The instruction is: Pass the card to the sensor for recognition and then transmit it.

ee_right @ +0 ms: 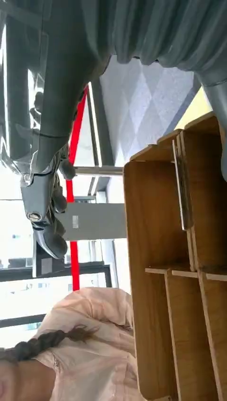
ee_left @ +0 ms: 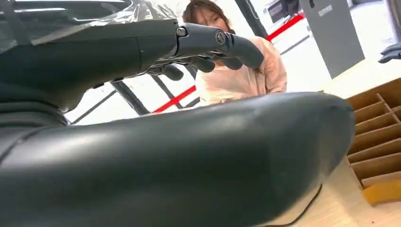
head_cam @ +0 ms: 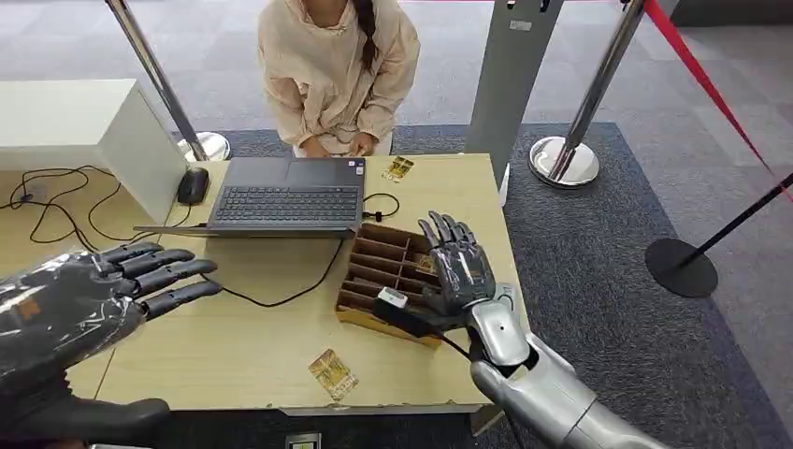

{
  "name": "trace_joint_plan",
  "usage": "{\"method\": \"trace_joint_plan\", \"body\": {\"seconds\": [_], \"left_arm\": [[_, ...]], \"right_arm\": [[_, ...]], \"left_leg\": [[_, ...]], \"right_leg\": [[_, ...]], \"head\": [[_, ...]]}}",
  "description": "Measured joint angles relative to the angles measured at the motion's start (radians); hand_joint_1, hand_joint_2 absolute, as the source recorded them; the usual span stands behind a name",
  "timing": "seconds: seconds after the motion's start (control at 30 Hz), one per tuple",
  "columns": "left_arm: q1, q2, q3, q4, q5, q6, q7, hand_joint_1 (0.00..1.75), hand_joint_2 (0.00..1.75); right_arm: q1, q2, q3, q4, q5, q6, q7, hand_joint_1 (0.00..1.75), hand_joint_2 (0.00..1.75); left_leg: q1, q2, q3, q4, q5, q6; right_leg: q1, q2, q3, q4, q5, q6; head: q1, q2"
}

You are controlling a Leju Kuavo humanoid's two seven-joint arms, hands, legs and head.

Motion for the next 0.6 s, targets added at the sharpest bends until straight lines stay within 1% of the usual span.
{"method": "trace_joint_plan", "body": {"seconds": [0.2,0.27,0.37,0.43,0.47,0.53,0.57,0.6], "left_arm": [[-0.002,0.000,-0.002,0.005,0.010,0.009,0.000,0.00,0.00],[-0.002,0.000,-0.002,0.005,0.013,0.011,0.000,0.00,0.00],[-0.002,0.000,-0.002,0.006,0.008,0.011,0.000,0.00,0.00],[-0.002,0.000,-0.002,0.006,0.005,0.011,0.000,0.00,0.00],[-0.002,0.000,-0.002,0.006,0.005,0.011,0.000,0.00,0.00],[-0.002,0.000,-0.002,0.006,0.006,0.011,0.000,0.00,0.00],[-0.002,0.000,-0.002,0.006,0.007,0.011,0.000,0.00,0.00],[-0.002,0.000,-0.002,0.007,0.007,0.011,0.000,0.00,0.00]], "right_arm": [[-0.001,0.000,0.000,-0.004,0.002,0.001,0.001,0.00,1.75],[-0.001,0.000,0.000,-0.005,0.002,0.001,0.002,0.05,1.75],[-0.001,0.000,0.000,-0.005,0.002,0.006,0.006,0.28,1.75],[-0.001,0.000,0.000,-0.005,0.002,0.007,0.007,0.51,1.75],[-0.001,0.000,0.000,-0.005,0.002,0.009,0.007,0.56,1.75],[-0.001,0.000,0.000,-0.006,0.002,0.012,0.008,0.80,1.75],[-0.001,0.000,0.000,-0.007,0.002,0.012,0.009,0.80,1.75],[-0.001,0.000,0.000,-0.009,0.002,0.013,0.010,1.10,1.75]], "left_leg": [[0.000,0.000,0.000,0.000,0.000,0.000],[0.000,0.000,0.000,0.000,0.000,0.000],[0.000,0.000,0.000,0.000,0.000,0.000],[0.000,0.000,0.000,0.000,0.000,0.000],[0.000,0.000,0.000,0.000,0.000,0.000],[0.000,0.000,0.000,0.000,0.000,0.000],[0.000,0.000,0.000,0.000,0.000,0.000],[0.000,0.000,0.000,0.000,0.000,0.000]], "right_leg": [[0.000,0.000,0.000,0.000,0.000,0.000],[0.000,0.000,0.000,0.000,0.000,0.000],[0.000,0.000,0.000,0.000,0.000,0.000],[0.000,0.000,0.000,0.000,0.000,0.000],[0.000,0.000,0.000,0.000,0.000,0.000],[0.000,0.000,0.000,0.000,0.000,0.000],[0.000,0.000,0.000,0.000,0.000,0.000],[0.000,0.000,0.000,0.000,0.000,0.000]], "head": [[0.000,0.000],[0.000,0.000],[0.000,0.000],[0.000,0.000],[0.000,0.000],[0.000,0.000],[0.000,0.000],[0.000,0.000]]}}
